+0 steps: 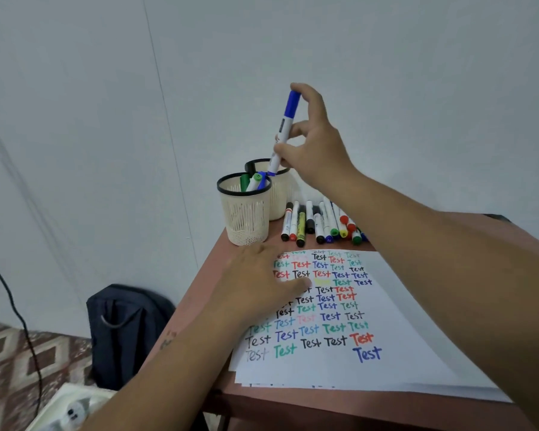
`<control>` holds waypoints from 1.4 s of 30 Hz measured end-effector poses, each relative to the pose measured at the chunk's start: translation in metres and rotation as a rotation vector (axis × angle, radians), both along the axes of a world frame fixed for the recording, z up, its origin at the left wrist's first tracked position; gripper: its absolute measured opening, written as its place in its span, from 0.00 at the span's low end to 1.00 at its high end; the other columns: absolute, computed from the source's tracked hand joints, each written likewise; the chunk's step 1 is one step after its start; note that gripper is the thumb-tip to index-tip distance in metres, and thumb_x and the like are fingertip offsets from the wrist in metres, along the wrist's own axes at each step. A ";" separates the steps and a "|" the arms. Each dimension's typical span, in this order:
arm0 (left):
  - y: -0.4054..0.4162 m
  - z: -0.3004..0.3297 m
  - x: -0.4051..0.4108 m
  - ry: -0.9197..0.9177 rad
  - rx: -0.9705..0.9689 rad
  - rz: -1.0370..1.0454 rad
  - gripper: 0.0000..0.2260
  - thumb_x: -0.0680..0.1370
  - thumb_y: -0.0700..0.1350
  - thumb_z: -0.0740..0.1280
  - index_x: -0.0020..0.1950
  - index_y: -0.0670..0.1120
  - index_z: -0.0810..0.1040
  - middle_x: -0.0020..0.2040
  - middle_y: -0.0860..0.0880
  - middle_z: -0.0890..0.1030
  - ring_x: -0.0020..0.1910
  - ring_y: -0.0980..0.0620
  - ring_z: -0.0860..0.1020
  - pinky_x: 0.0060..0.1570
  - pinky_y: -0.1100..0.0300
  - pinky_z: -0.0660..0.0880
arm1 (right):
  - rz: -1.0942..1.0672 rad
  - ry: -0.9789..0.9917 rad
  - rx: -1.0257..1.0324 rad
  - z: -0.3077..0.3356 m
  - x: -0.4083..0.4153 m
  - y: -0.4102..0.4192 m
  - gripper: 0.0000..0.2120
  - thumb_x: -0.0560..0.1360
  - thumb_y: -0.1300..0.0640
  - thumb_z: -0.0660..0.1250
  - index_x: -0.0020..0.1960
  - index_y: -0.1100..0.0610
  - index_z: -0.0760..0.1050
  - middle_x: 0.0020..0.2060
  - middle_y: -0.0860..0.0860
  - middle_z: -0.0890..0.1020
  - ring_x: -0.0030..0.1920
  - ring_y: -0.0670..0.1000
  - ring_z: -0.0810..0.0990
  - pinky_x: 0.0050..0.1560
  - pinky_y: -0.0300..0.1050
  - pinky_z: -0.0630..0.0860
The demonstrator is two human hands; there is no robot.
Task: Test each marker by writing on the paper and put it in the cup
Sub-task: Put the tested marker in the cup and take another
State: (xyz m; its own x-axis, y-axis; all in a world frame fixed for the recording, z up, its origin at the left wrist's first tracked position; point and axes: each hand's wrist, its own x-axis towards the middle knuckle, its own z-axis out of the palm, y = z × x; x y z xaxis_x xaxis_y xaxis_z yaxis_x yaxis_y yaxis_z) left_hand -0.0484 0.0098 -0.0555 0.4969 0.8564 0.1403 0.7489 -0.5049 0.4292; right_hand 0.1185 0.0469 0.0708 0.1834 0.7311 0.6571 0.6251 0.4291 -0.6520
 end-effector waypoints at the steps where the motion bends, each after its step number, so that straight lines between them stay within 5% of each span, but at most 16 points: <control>1: 0.000 0.000 0.000 -0.015 -0.015 -0.002 0.38 0.68 0.75 0.63 0.74 0.58 0.68 0.71 0.58 0.68 0.69 0.56 0.65 0.67 0.51 0.69 | 0.006 0.028 -0.010 -0.003 -0.004 0.005 0.39 0.75 0.65 0.72 0.75 0.39 0.58 0.43 0.52 0.85 0.44 0.48 0.86 0.50 0.47 0.84; 5: 0.001 0.002 -0.001 -0.072 -0.048 -0.009 0.31 0.73 0.67 0.68 0.73 0.55 0.72 0.74 0.58 0.68 0.72 0.56 0.65 0.70 0.53 0.66 | -0.002 -0.003 -0.100 -0.019 -0.013 0.014 0.35 0.76 0.62 0.73 0.74 0.42 0.59 0.42 0.51 0.85 0.42 0.46 0.84 0.43 0.32 0.77; 7: 0.003 0.003 -0.001 -0.089 -0.052 -0.004 0.29 0.74 0.63 0.70 0.72 0.55 0.74 0.72 0.58 0.71 0.71 0.55 0.67 0.70 0.53 0.66 | -0.007 -0.076 -0.160 -0.027 -0.014 0.014 0.30 0.78 0.61 0.70 0.74 0.43 0.62 0.41 0.51 0.85 0.37 0.42 0.81 0.40 0.35 0.74; 11: 0.005 0.003 0.000 -0.108 -0.084 0.020 0.31 0.71 0.63 0.72 0.72 0.56 0.73 0.69 0.56 0.72 0.68 0.54 0.69 0.67 0.50 0.70 | -0.007 -0.025 -0.201 -0.036 -0.005 0.007 0.25 0.84 0.56 0.61 0.77 0.39 0.63 0.65 0.52 0.81 0.28 0.39 0.74 0.39 0.37 0.73; 15: 0.005 0.004 0.000 -0.120 -0.114 0.044 0.33 0.67 0.67 0.73 0.70 0.59 0.74 0.66 0.57 0.73 0.66 0.53 0.70 0.64 0.50 0.73 | -0.055 -0.181 -0.270 -0.053 0.023 0.003 0.25 0.83 0.62 0.60 0.76 0.43 0.66 0.67 0.50 0.78 0.50 0.46 0.82 0.42 0.37 0.76; 21: 0.005 0.003 0.000 -0.107 -0.108 0.038 0.31 0.68 0.68 0.73 0.69 0.58 0.76 0.70 0.57 0.70 0.70 0.53 0.67 0.68 0.48 0.70 | -0.064 -0.979 -0.528 -0.088 0.052 -0.006 0.30 0.78 0.68 0.64 0.67 0.36 0.78 0.68 0.44 0.77 0.69 0.53 0.71 0.64 0.54 0.73; 24: 0.005 0.003 0.000 -0.109 -0.105 0.035 0.30 0.69 0.67 0.73 0.68 0.58 0.76 0.67 0.57 0.73 0.67 0.54 0.70 0.66 0.50 0.72 | -0.098 -1.127 -0.445 -0.097 0.055 -0.013 0.27 0.80 0.63 0.67 0.70 0.36 0.76 0.72 0.39 0.75 0.73 0.52 0.64 0.66 0.55 0.69; 30: -0.001 0.008 0.000 -0.189 -0.098 0.015 0.20 0.71 0.62 0.75 0.60 0.66 0.74 0.47 0.66 0.72 0.55 0.59 0.73 0.53 0.57 0.74 | -0.102 -1.199 0.012 -0.120 0.061 -0.019 0.19 0.67 0.65 0.81 0.55 0.51 0.85 0.55 0.49 0.86 0.57 0.60 0.80 0.43 0.56 0.80; 33: -0.005 0.010 0.001 -0.241 -0.083 -0.014 0.17 0.72 0.59 0.76 0.52 0.68 0.69 0.44 0.69 0.69 0.48 0.65 0.72 0.45 0.65 0.69 | -0.076 -1.133 0.130 -0.119 0.059 -0.032 0.16 0.71 0.67 0.78 0.55 0.54 0.82 0.49 0.48 0.86 0.54 0.58 0.80 0.39 0.55 0.80; 36: -0.007 0.009 -0.001 -0.281 -0.059 -0.002 0.20 0.74 0.60 0.74 0.63 0.61 0.73 0.53 0.67 0.74 0.54 0.64 0.73 0.52 0.64 0.72 | -0.128 -0.956 0.114 -0.105 0.054 -0.053 0.10 0.78 0.61 0.73 0.58 0.53 0.81 0.46 0.52 0.84 0.50 0.55 0.80 0.41 0.49 0.80; 39: -0.006 0.005 -0.003 -0.266 0.047 0.009 0.30 0.76 0.63 0.69 0.75 0.56 0.67 0.72 0.57 0.71 0.71 0.56 0.66 0.70 0.55 0.66 | -0.094 -0.463 -0.094 -0.084 0.044 -0.081 0.07 0.83 0.53 0.66 0.60 0.49 0.78 0.49 0.48 0.83 0.49 0.47 0.80 0.49 0.45 0.79; 42: -0.012 0.005 -0.003 -0.290 0.149 -0.068 0.30 0.79 0.60 0.66 0.78 0.56 0.60 0.75 0.57 0.66 0.73 0.57 0.63 0.70 0.59 0.61 | 0.016 0.064 -0.133 -0.068 0.031 -0.106 0.05 0.82 0.57 0.68 0.55 0.49 0.77 0.46 0.46 0.86 0.47 0.45 0.85 0.50 0.43 0.82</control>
State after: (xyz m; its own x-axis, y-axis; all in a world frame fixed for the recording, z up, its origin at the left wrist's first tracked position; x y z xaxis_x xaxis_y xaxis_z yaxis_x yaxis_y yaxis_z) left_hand -0.0517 -0.0019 -0.0508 0.4731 0.7824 0.4051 0.5691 -0.6224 0.5373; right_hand 0.1491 -0.0593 0.0023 0.2091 0.8144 0.5413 0.5740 0.3459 -0.7422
